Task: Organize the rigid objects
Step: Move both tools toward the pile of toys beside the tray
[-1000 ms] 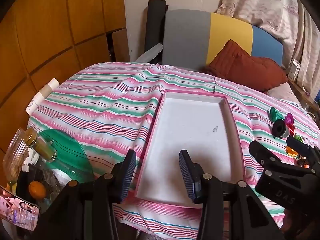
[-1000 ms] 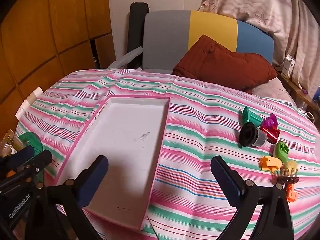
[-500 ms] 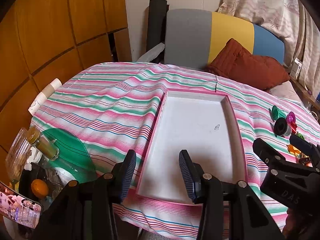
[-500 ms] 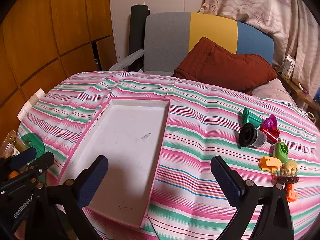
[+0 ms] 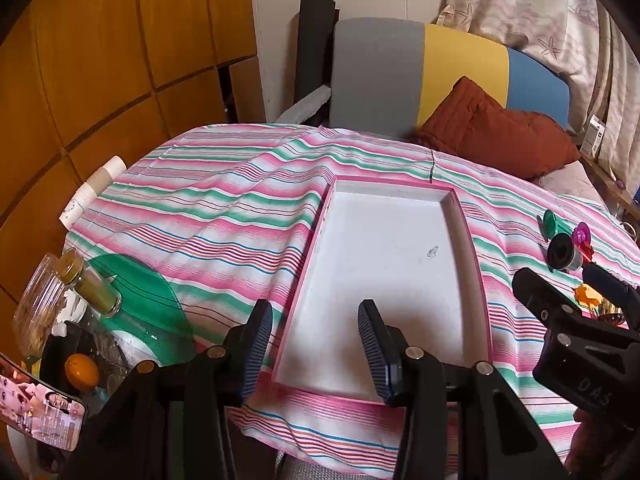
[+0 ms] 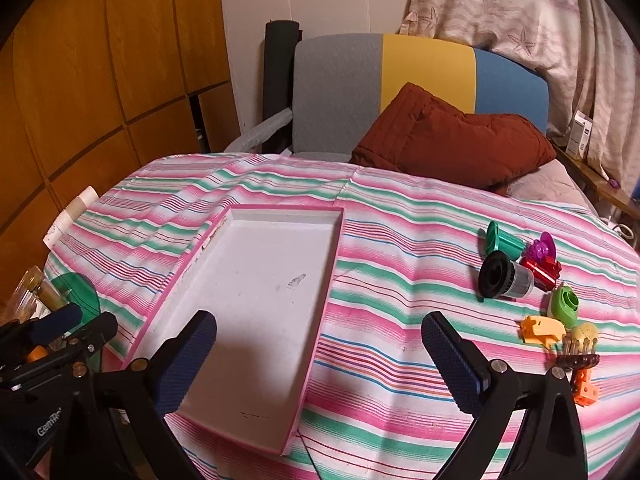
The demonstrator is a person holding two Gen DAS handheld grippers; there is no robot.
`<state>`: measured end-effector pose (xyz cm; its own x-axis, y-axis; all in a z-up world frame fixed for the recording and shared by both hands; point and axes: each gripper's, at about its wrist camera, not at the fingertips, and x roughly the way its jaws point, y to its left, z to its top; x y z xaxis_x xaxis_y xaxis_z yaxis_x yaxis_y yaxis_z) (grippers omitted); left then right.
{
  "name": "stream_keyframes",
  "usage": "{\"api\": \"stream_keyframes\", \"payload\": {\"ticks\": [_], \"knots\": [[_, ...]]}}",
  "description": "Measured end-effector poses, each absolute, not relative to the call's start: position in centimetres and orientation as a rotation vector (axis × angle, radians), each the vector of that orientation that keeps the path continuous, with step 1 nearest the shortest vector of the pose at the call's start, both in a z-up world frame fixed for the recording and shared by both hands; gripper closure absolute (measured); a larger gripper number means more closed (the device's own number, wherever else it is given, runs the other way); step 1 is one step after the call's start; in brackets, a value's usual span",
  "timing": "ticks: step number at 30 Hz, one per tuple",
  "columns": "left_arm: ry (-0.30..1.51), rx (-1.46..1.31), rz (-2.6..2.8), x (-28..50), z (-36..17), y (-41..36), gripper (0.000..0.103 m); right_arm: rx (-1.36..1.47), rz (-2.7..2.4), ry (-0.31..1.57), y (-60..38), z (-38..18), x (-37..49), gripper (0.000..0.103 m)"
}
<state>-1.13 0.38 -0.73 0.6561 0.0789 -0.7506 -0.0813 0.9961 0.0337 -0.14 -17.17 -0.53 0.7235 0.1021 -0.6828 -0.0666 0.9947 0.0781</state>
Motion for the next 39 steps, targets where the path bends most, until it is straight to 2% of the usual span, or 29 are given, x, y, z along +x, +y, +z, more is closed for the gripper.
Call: {"api": "stream_keyframes", "payload": {"ticks": [17,39], "knots": [[0.919,-0.028,-0.001,-1.0,-2.2,-2.1,0.058,0.051,0.088,0.829,-21.4,-2.4,-1.4,0.0],[0.953,0.082,-0.285,-2.0,-3.9,-10.4,0.058,0.159,-0.185,0.89,-38.1,-5.0,-4.5,0.0]]}}
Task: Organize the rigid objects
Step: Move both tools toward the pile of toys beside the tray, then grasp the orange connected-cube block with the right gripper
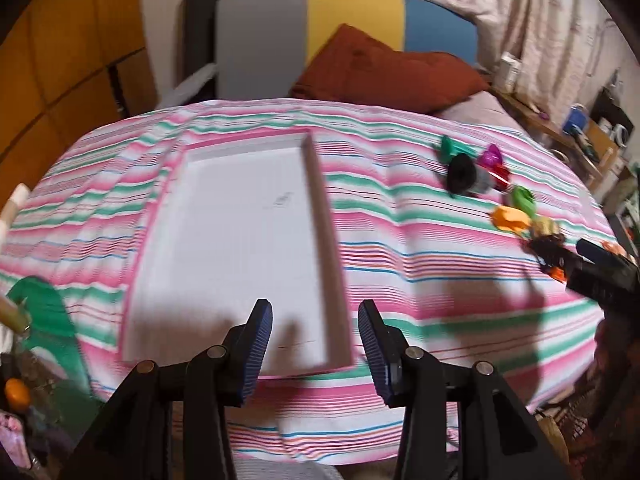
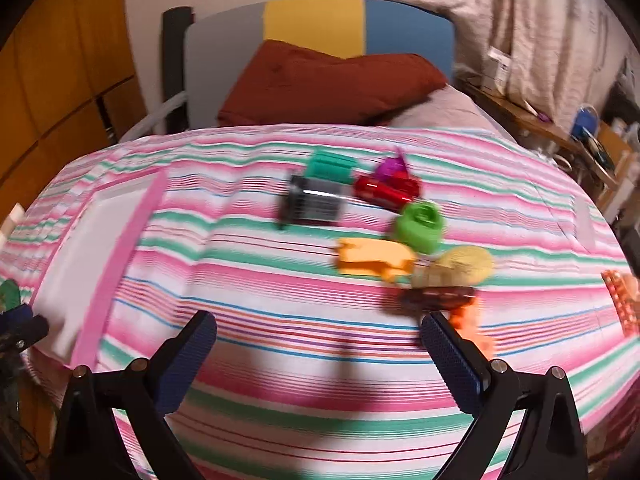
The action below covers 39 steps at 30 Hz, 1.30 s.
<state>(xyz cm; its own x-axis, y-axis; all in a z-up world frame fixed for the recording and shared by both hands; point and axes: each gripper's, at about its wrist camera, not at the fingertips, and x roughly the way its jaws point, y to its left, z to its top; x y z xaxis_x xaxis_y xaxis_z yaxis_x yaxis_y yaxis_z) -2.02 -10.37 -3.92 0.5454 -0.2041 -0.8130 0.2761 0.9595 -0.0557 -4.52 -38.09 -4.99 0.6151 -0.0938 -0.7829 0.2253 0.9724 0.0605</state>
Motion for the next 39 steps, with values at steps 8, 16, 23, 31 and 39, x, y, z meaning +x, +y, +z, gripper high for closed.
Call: {"api": "stream_keyframes", "payload": {"ticks": [8,16,23,31,39], "knots": [[0.95,0.137,-0.377,-2.5,-4.2,-13.7,0.058,0.288,-0.326,0.897,-48.1,-5.5,-5.8,0.0],[1.008,0.076,-0.492,-1.7,-4.8,-16.1,0.058,0.406,-0.342,0.971,-51.0,-8.1,-5.7,0.015],[1.079,0.04,-0.578,-1.2,-5.9,-17.9,0.058,0.369,-0.322,1.037,-50.6,-9.5,-4.9,0.033],[1.083,0.059,-0.678,-1.1,-6.4,-21.1,0.057,0.366,-0.303,1.119,-50.9,-11.1,-4.6,0.062],[1.071,0.123,-0.778,-1.2,-6.5,-26.6,0.057,0.368,-0.4,1.109,-52.8,-10.5,-5.8,0.062]]}}
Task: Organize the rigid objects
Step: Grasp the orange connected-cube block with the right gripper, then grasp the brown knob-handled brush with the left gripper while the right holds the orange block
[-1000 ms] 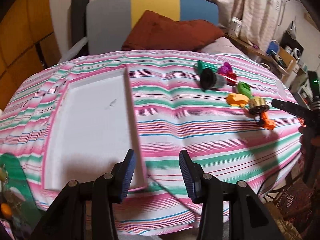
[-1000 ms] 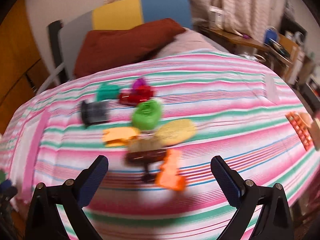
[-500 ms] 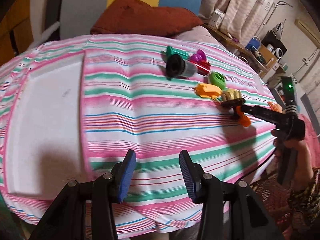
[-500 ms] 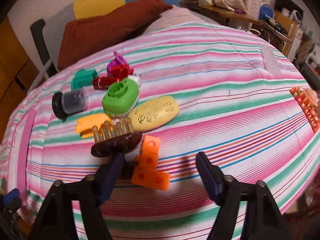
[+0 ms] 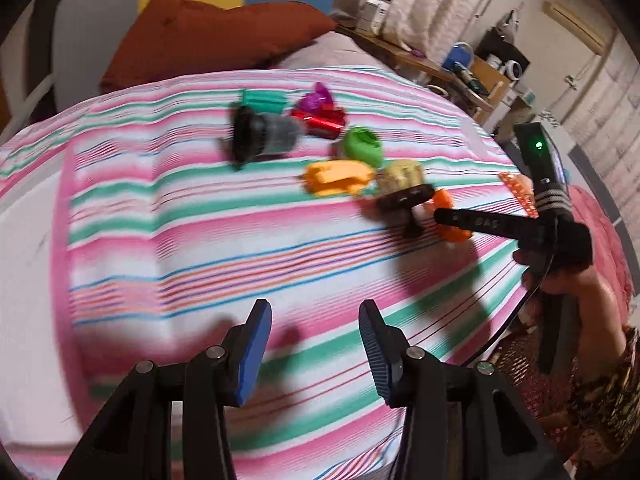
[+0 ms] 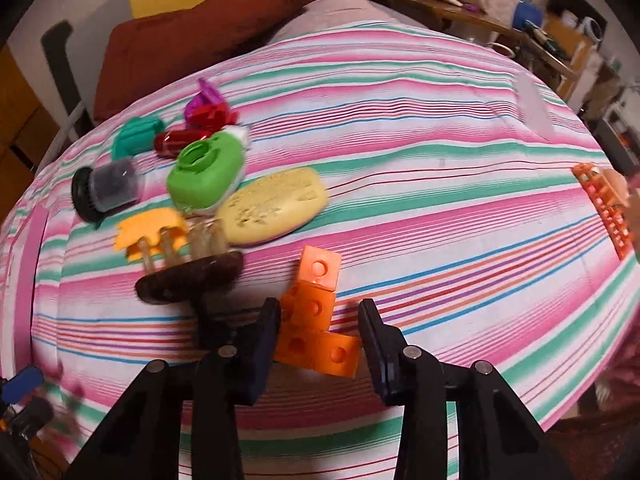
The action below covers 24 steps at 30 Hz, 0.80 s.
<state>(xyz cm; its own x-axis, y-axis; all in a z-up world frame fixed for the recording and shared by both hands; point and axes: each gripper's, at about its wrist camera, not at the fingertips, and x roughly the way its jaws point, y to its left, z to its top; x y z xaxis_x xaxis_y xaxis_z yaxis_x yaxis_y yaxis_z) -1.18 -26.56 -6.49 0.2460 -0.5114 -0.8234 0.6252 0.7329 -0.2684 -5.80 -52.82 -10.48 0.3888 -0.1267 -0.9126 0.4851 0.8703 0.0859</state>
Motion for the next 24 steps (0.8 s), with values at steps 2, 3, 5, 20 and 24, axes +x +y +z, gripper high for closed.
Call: {"api": "stream_keyframes", "payload": {"ticks": [2,3,5,20,24], "knots": [[1.071,0.122,-0.802,-1.1,-6.3,-28.2,0.057,0.357,-0.431,1.118,-53.3,-10.5,-5.9,0.062],[1.072,0.127,-0.808,-1.0,-6.3,-29.0,0.057,0.361,-0.438,1.121,-53.6,-10.6,-6.0,0.062],[1.06,0.12,-0.82,-0.7,-6.3,-30.7,0.058,0.378,-0.455,1.126,-54.1,-10.6,-6.2,0.062],[1.033,0.096,-0.859,0.0,-8.0,-37.5,0.057,0.441,-0.523,1.129,-56.7,-10.9,-6.9,0.062],[1.034,0.129,-0.844,0.0,-9.1,-38.4,0.057,0.426,-0.539,1.131,-56.8,-10.9,-6.8,0.062]]}}
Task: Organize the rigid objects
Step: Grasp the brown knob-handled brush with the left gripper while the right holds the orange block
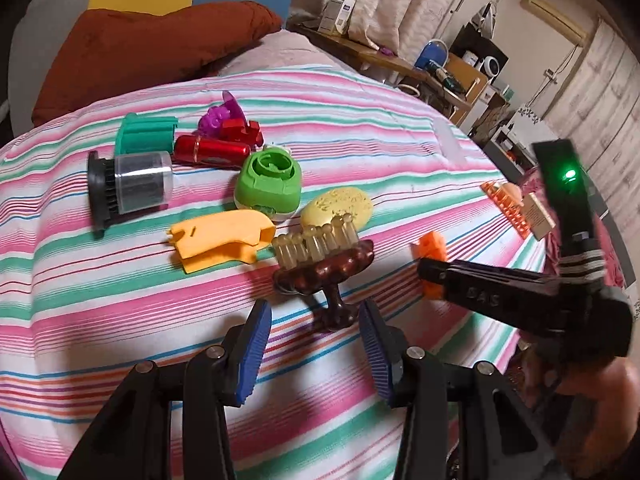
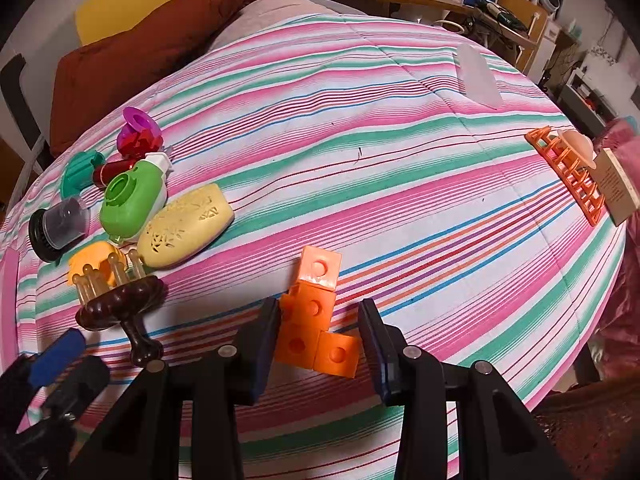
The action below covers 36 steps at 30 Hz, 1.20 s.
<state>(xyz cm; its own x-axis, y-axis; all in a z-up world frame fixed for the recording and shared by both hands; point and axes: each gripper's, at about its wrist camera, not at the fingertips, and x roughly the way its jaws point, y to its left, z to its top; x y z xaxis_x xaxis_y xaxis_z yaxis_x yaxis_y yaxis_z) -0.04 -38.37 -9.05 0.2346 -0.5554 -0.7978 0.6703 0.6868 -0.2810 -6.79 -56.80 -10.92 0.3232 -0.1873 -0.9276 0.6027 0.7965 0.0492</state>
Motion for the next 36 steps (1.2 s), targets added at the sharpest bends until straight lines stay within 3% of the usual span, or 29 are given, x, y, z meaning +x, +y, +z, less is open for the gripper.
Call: {"api": "stream_keyframes", "payload": {"ticks": [14,18,19,36], "knots": [[1.038,0.158,-0.869,0.7,-11.0,-39.9,0.054,0.436,-0.559,1.126,-57.5,-11.0,-6.9,0.062],[1.063,0.136,-0.912,0.6,-11.2,-39.4,0.077,0.431,-0.551,1.123,-57.3,-11.0,-6.8,0.062],[1.066,0.145,-0.907,0.4,-11.2,-39.5,0.079,0.43,-0.547,1.12,-57.2,-10.9,-6.7,0.062],[1.102,0.094,-0.882,-0.2,-7.9,-31.9,0.079,0.402,-0.491,1.092,-55.8,-10.4,-6.3,0.062]]}}
